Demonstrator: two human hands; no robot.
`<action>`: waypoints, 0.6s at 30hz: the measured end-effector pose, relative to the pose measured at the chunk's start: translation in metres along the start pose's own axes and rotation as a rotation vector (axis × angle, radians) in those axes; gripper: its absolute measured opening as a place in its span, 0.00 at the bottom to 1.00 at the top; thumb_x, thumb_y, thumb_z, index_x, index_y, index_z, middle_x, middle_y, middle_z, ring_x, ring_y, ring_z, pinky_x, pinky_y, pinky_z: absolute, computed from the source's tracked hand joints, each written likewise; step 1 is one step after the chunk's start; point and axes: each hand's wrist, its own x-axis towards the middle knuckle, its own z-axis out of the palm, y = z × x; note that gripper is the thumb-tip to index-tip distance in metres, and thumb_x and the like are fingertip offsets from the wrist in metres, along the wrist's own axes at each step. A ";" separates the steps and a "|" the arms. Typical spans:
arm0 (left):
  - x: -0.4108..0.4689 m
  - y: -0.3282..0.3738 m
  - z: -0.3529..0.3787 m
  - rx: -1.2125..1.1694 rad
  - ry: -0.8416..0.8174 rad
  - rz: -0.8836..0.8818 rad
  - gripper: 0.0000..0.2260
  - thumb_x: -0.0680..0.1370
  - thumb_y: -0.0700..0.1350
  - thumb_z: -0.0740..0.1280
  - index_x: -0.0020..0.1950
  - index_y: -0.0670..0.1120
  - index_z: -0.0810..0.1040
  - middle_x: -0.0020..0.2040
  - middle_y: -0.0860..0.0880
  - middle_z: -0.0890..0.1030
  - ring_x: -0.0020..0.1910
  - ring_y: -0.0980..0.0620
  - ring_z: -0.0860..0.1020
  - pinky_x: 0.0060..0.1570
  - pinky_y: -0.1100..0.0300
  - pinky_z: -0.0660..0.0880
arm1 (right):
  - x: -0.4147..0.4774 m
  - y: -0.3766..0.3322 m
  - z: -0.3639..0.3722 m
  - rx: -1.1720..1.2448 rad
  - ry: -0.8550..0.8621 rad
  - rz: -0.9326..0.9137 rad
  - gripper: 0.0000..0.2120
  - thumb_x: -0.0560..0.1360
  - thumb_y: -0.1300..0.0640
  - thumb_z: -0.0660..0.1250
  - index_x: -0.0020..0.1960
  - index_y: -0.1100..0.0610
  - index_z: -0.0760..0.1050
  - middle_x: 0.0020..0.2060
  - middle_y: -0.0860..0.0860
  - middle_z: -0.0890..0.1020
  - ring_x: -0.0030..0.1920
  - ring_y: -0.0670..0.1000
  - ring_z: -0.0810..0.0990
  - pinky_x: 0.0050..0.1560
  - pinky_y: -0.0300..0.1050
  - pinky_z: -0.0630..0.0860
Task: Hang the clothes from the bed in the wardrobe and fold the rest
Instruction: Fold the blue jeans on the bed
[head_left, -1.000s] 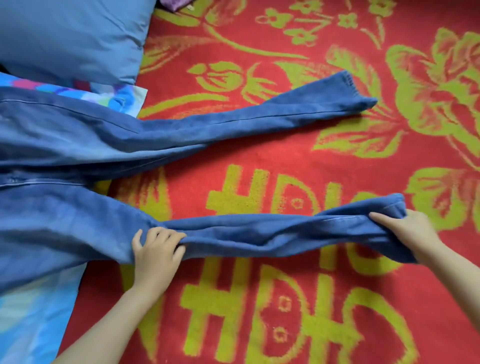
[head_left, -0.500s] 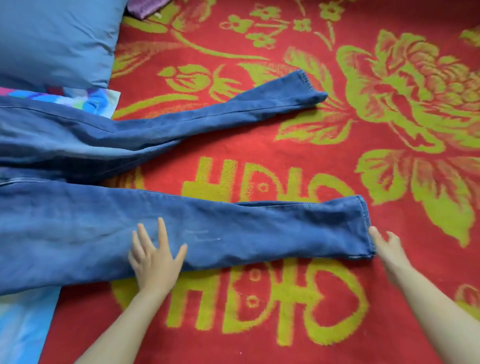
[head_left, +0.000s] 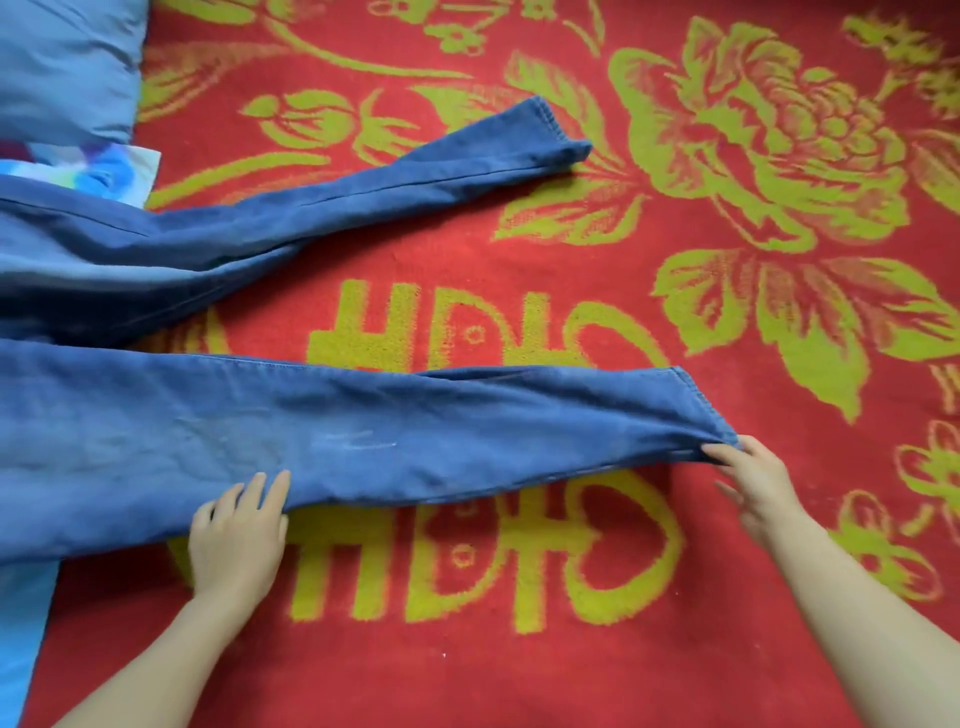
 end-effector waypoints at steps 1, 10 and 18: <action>-0.007 0.001 -0.002 0.011 0.002 0.043 0.20 0.68 0.43 0.56 0.50 0.35 0.82 0.47 0.34 0.82 0.42 0.35 0.81 0.37 0.43 0.75 | -0.002 -0.005 -0.011 0.117 -0.010 0.034 0.14 0.73 0.70 0.60 0.36 0.53 0.67 0.26 0.46 0.78 0.32 0.47 0.76 0.36 0.38 0.73; -0.075 0.066 -0.006 0.123 -0.162 0.294 0.24 0.66 0.44 0.56 0.55 0.36 0.81 0.58 0.36 0.79 0.53 0.37 0.80 0.47 0.42 0.77 | -0.016 0.019 -0.078 0.251 0.494 0.101 0.10 0.68 0.71 0.61 0.39 0.56 0.70 0.31 0.49 0.76 0.32 0.48 0.67 0.31 0.33 0.66; -0.082 0.089 0.019 0.212 -0.428 0.193 0.33 0.76 0.49 0.61 0.78 0.52 0.50 0.77 0.38 0.50 0.75 0.40 0.54 0.69 0.42 0.57 | -0.044 0.051 -0.003 -0.977 0.172 -0.329 0.30 0.73 0.58 0.66 0.72 0.59 0.62 0.71 0.64 0.60 0.71 0.62 0.58 0.65 0.58 0.63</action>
